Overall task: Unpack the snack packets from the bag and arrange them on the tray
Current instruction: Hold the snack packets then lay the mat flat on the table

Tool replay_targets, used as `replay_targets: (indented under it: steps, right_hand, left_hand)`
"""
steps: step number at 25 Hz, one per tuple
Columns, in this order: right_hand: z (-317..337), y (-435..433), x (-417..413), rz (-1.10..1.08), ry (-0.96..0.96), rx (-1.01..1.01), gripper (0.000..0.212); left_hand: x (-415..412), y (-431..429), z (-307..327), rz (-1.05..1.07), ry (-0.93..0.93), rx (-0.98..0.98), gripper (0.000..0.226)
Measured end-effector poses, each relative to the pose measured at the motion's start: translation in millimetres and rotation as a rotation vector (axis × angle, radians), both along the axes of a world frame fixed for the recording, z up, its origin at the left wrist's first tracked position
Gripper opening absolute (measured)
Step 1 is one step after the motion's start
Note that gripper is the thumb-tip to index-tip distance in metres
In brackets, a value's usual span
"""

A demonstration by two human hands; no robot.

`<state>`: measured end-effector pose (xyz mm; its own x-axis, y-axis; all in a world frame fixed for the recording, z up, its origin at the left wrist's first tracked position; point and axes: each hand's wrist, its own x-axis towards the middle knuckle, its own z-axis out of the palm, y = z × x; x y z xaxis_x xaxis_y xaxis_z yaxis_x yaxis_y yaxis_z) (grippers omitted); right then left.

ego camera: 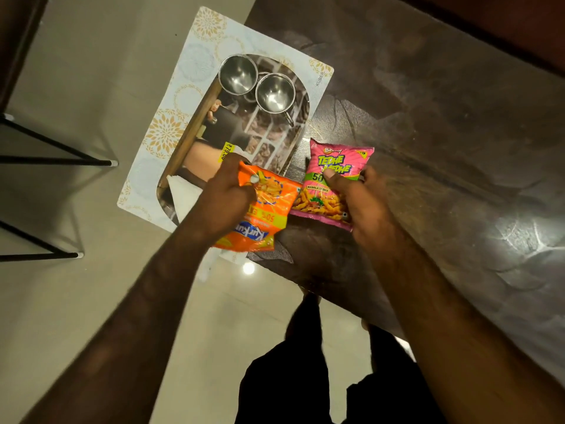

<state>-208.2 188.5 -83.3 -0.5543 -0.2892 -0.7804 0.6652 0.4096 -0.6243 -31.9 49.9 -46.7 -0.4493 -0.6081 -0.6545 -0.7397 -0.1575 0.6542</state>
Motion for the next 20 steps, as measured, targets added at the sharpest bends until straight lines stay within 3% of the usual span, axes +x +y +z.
replay_targets:
  steps: [5,11,15,20]
  right_hand:
    - [5,-17,26,0.041,-0.059,-0.051,0.046]
    - [-2,-60,51,0.077,-0.069,-0.060,0.046]
    - [-14,-79,60,0.098,0.018,-0.030,0.039]
    - [-27,-88,71,0.133,0.158,0.054,0.051]
  left_hand:
    - [7,-62,2,0.114,-0.022,-0.180,0.027]
    - [4,-110,-23,0.082,-0.145,-0.182,0.027]
    - [3,-115,-38,0.037,-0.145,-0.183,0.037]
    - [12,-107,-48,-0.046,-0.163,-0.406,0.054]
